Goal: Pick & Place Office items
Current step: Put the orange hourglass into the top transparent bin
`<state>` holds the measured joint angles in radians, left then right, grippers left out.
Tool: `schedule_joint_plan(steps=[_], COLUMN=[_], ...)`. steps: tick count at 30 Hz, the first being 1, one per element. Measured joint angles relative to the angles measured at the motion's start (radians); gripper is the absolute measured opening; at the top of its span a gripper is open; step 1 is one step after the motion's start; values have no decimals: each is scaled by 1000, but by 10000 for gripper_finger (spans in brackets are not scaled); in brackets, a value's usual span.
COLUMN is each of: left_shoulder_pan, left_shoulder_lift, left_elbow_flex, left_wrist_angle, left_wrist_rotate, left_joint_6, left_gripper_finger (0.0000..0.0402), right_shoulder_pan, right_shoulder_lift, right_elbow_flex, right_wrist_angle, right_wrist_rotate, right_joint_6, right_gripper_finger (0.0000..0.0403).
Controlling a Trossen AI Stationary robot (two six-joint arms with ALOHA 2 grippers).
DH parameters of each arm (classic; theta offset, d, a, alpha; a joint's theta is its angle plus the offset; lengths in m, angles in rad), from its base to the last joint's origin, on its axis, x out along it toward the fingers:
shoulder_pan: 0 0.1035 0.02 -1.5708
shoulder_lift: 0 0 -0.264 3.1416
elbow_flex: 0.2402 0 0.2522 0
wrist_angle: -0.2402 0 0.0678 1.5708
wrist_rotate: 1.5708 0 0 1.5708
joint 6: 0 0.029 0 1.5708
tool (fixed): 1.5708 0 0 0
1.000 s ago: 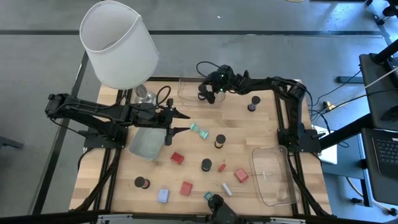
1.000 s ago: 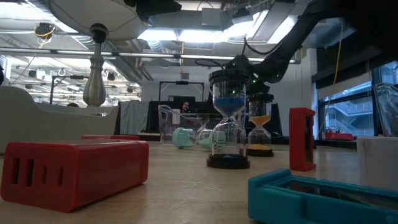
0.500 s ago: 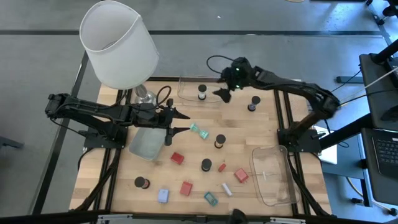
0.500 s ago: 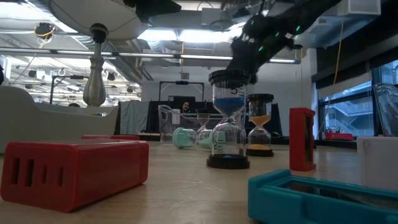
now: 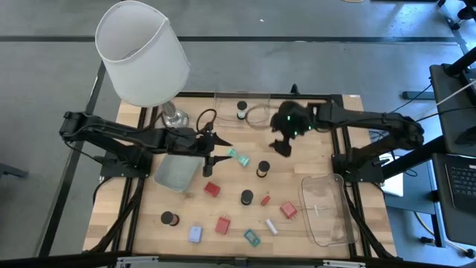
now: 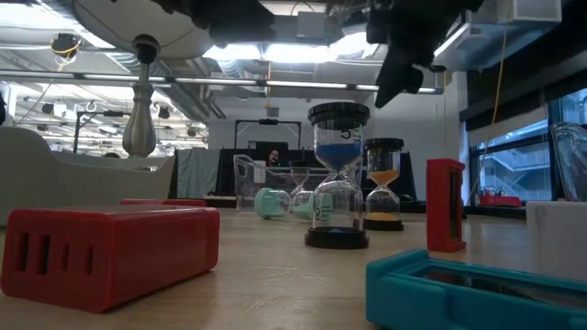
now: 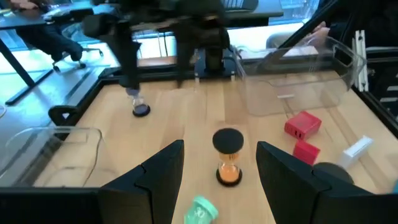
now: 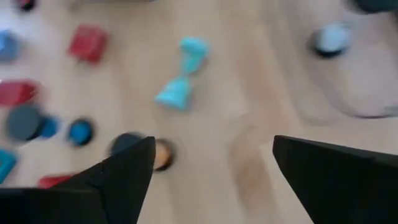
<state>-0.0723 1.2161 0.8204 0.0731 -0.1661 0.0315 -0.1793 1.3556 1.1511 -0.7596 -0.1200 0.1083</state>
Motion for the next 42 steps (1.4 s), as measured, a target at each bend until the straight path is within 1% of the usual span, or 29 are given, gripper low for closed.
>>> schedule_joint_plan(steps=[4, 6, 11, 15, 18, 23, 25, 27, 30, 32, 38, 42], left_shoulder_pan=[0, 0, -2, -16, -31, -53, -59, -64, -64, -64, -64, -64], left_shoulder_lift=[25, 26, 25, 25, 25, 25, 24, 24, 24, 23, 23, 23], left_elbow_flex=[0, 0, 0, 0, 0, 0, 0, 0, 0, 0, 1, 1], left_wrist_angle=[40, 51, 69, 66, 67, 67, 67, 67, 67, 69, 90, 90], left_wrist_rotate=[1, 1, 2, 2, 2, 0, 0, 0, 0, 0, 0, 0], left_joint_6=[15, 14, -20, -26, -17, 20, 31, 44, 69, 82, 87, 112], left_gripper_finger=[198, 198, 198, 198, 198, 198, 198, 198, 198, 198, 198, 198], right_shoulder_pan=[135, 192, 305, 353, 366, 367, 367, 366, 366, 367, 362, 352], right_shoulder_lift=[5, 7, 31, 70, 112, 192, 218, 236, 239, 240, 240, 241], right_elbow_flex=[0, 0, 0, 0, 0, 0, 0, 0, 0, 0, 0, 0], right_wrist_angle=[-7, -8, 22, 53, 56, 58, 60, 56, 60, 61, 65, 64], right_wrist_rotate=[10, 31, 157, 218, 251, 278, 303, 299, 248, 239, 246, 297], right_joint_6=[15, 14, 16, 67, 129, 168, 159, 127, 79, 68, 67, 87], right_gripper_finger=[322, 321, 321, 322, 331, 364, 374, 381, 384, 383, 383, 382])
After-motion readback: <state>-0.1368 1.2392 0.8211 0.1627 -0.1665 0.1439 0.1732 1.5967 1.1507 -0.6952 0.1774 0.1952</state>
